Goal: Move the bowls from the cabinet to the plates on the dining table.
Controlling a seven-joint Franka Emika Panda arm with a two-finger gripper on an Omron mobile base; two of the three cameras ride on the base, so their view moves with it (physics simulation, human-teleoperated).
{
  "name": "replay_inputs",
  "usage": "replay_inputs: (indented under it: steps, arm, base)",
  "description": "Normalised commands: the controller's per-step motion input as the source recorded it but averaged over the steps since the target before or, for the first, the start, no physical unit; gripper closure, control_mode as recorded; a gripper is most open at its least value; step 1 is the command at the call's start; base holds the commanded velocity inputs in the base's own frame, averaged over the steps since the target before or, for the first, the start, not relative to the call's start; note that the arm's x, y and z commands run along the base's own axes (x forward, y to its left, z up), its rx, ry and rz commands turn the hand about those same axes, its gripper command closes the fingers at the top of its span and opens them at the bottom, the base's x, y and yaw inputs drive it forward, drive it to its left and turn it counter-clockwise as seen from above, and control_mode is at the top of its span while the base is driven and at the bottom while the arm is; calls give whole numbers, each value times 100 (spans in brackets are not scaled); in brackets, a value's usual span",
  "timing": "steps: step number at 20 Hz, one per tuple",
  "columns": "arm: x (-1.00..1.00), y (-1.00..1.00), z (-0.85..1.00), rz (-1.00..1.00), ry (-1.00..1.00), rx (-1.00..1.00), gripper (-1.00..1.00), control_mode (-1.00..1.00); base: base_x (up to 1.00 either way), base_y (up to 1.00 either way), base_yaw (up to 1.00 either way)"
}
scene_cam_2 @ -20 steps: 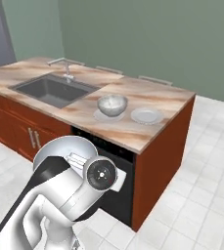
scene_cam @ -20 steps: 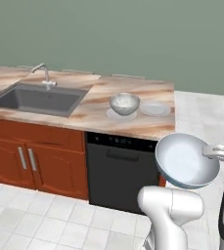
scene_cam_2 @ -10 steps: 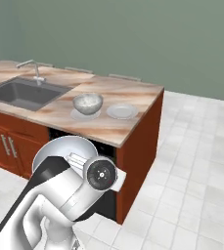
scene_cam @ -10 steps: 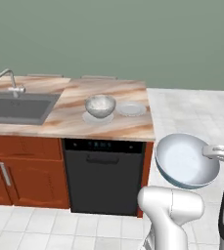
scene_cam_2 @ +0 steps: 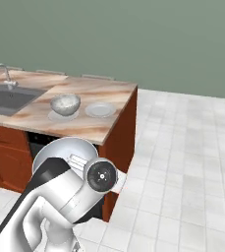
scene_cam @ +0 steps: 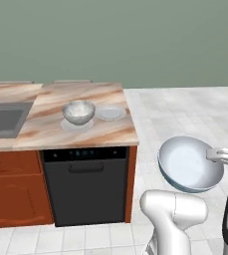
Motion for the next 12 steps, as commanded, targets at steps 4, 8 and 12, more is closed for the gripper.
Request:
replay_inputs:
  steps: [4,8,12]
  arm:
    - [0,0,0,0,0,0,100,100]
    - [0,0,0,0,0,0,100,100]
    - [0,0,0,0,0,0,100,100]
  base:
    - [0,-32,-27]
    - [0,-27,-22]
    - [0,-11,-11]
